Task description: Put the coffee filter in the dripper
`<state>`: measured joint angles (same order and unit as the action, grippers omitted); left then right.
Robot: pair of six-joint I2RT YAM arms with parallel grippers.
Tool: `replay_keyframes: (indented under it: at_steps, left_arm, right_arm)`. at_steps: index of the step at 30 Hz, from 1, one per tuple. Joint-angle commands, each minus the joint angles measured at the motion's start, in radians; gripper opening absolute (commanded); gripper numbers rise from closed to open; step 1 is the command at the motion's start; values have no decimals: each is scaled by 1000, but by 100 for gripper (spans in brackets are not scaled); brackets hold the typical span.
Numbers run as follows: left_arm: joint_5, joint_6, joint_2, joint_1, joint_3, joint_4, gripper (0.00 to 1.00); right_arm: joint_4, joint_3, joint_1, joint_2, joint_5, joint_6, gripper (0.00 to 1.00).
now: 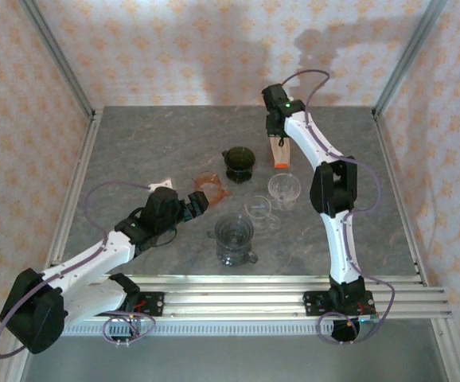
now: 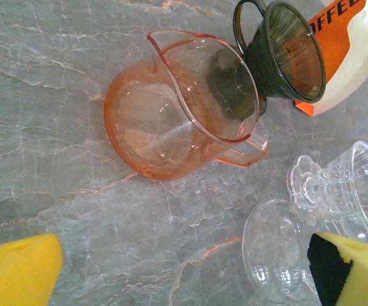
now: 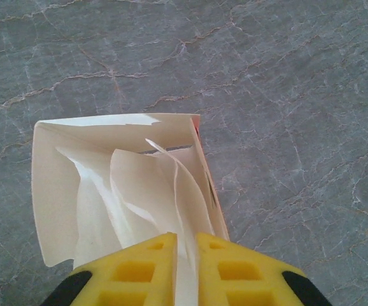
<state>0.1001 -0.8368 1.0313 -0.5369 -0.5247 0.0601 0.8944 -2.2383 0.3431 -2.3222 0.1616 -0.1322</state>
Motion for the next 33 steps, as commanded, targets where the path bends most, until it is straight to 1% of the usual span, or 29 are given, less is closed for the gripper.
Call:
replay_keyframes:
  at_steps: [1, 4, 7, 10, 18, 24, 33]
  left_arm:
    - [5, 7, 6, -9, -26, -24, 99]
    - [6, 7, 6, -8, -27, -24, 99]
    - [6, 8, 7, -8, -26, -23, 99]
    - [7, 4, 7, -8, -22, -25, 100]
    - [15, 3, 17, -9, -31, -29, 100]
    - [16, 5, 18, -8, -37, -28, 99]
    - [23, 8, 26, -8, -50, -21, 99]
  right_arm:
    - [26, -32, -10, -14, 32, 7, 13]
    - [26, -37, -9, -13, 28, 9, 7]
    - [26, -38, -9, -11, 20, 13, 0]
    - [22, -29, -9, 1, 19, 11, 0]
    - [-29, 45, -9, 101, 14, 2, 0]
    - [-89, 144, -9, 180, 6, -12, 0]
    - [-116, 205, -9, 248, -5, -20, 0]
